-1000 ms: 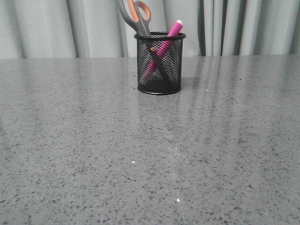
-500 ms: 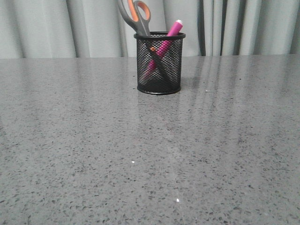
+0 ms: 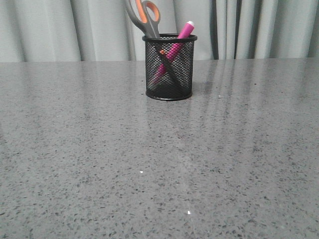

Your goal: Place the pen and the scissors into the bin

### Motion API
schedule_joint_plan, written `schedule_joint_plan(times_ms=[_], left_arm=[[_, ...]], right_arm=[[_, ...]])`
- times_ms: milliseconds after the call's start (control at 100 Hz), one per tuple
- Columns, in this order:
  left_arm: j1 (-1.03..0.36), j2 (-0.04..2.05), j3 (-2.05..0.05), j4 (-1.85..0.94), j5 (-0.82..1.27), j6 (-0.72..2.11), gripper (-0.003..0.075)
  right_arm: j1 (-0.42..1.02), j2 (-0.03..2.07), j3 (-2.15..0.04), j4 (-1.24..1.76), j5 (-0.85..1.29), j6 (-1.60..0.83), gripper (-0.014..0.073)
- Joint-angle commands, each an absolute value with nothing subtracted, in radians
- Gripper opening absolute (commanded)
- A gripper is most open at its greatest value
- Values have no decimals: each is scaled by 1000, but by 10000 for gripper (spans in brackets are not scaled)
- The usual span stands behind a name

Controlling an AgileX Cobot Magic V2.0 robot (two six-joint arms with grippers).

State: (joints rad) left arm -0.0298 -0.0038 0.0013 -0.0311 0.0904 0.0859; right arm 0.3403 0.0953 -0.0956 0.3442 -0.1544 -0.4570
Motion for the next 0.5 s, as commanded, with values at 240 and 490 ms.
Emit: schedule_joint_plan(times_ms=[240, 490], left_arm=[[-34, -37, 46, -30, 17, 72, -19], [-34, -37, 46, -30, 17, 72, -19]], right_arm=[[177, 107, -100, 27, -114, -148, -69], [38, 7, 16, -30, -33, -80, -69]])
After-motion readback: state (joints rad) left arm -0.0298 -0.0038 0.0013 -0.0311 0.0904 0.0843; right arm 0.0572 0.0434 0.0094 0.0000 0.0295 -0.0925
